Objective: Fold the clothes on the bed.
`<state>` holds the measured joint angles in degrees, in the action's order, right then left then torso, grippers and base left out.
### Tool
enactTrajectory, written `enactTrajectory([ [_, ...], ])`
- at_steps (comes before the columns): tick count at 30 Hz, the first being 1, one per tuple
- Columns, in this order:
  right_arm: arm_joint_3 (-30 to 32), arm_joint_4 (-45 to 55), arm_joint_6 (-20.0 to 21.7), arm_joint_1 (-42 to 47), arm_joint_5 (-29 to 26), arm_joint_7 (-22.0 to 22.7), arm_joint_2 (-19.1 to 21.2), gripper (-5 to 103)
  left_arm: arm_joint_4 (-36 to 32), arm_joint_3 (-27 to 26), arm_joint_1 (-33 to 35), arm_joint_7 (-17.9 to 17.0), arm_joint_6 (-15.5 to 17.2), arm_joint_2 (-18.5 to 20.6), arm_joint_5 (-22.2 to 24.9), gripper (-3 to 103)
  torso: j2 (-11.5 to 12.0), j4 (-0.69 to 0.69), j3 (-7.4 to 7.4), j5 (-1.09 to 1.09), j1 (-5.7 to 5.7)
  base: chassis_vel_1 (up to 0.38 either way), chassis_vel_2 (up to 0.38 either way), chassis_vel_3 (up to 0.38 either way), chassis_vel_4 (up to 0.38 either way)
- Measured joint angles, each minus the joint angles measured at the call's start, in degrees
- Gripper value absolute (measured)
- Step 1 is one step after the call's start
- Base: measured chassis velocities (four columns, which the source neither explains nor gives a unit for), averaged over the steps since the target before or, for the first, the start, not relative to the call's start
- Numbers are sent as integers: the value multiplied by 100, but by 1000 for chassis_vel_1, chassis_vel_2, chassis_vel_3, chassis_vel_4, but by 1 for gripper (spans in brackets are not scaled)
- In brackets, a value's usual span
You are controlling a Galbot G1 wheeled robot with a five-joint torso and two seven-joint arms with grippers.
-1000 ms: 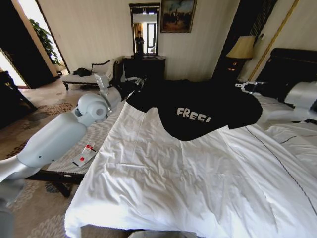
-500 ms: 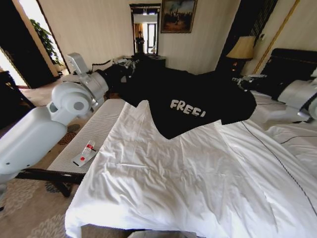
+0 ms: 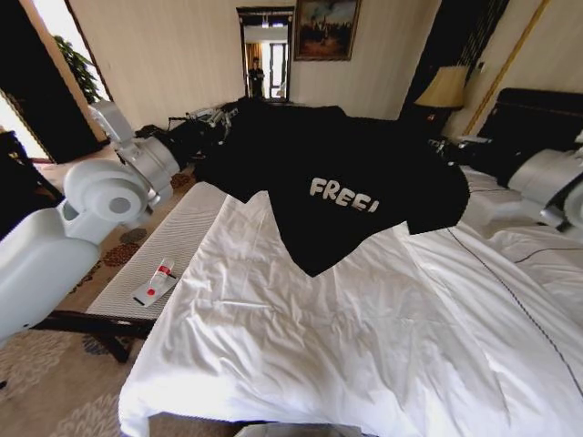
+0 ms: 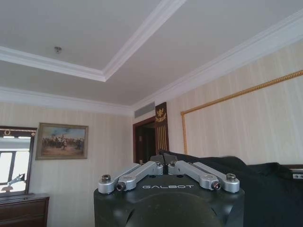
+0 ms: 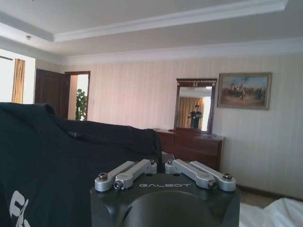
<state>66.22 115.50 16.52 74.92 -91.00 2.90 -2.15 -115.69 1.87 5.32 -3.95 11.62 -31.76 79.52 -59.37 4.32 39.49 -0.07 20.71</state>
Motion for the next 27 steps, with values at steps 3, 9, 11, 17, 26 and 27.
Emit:
enactTrajectory([
  [3,-4,-44,-169,94,298,-51,107,2,35,41,-35,-16,-4,-4,-43,0,0,2,0,1,0,0,0,0,0],
  [9,6,225,-227,88,243,-95,-46,2,-445,-216,249,-191,-2,309,218,0,1,-3,1,4,1,0,0,0,0],
  [11,0,272,-90,-49,-211,207,-159,2,-498,-261,289,-204,8,351,249,0,0,-2,0,5,0,0,0,0,0],
  [17,-200,702,-176,152,620,-8,-399,2,-1269,-871,1178,-62,-185,1105,-52,0,1,-7,0,8,-1,0,0,0,0],
  [26,88,2029,317,340,-630,923,-985,2,-2498,-2463,2706,-520,-141,1751,350,0,0,-1,0,0,0,0,0,0,0],
  [27,68,2371,380,363,-886,1193,-1041,2,-2681,-2593,2714,-695,-84,1806,591,0,0,1,-1,2,0,0,0,0,0],
])
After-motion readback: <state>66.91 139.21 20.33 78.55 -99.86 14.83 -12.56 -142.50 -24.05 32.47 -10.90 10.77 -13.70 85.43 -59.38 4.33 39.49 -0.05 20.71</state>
